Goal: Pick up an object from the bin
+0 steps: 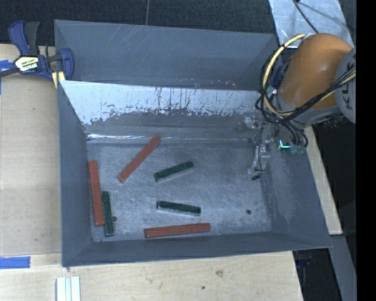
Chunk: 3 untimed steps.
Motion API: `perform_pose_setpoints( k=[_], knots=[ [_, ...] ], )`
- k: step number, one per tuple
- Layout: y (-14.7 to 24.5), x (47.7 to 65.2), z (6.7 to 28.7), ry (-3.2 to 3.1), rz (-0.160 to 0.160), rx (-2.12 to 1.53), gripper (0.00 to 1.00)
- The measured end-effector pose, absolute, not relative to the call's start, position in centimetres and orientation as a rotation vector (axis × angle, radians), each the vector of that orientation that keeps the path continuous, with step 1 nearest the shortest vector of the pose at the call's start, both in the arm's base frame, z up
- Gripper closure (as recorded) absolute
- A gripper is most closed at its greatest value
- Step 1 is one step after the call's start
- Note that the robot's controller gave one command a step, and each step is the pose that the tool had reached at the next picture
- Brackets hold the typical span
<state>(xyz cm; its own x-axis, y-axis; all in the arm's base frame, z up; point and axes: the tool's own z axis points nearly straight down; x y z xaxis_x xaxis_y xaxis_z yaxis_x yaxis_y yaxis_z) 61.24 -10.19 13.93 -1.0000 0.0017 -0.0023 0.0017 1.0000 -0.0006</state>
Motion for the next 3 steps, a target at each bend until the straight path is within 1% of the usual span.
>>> perform_pose_setpoints(
  k=[1, 2, 3],
  knots=[
    [-2.9, 62.0, 7.0, 3.120, 0.001, -0.351, 0.00],
    [5.0, 61.2, 10.3, 3.095, 0.005, -0.486, 0.00],
    [7.2, 60.0, 10.0, 3.085, 0.001, -0.591, 0.00]
  ],
)
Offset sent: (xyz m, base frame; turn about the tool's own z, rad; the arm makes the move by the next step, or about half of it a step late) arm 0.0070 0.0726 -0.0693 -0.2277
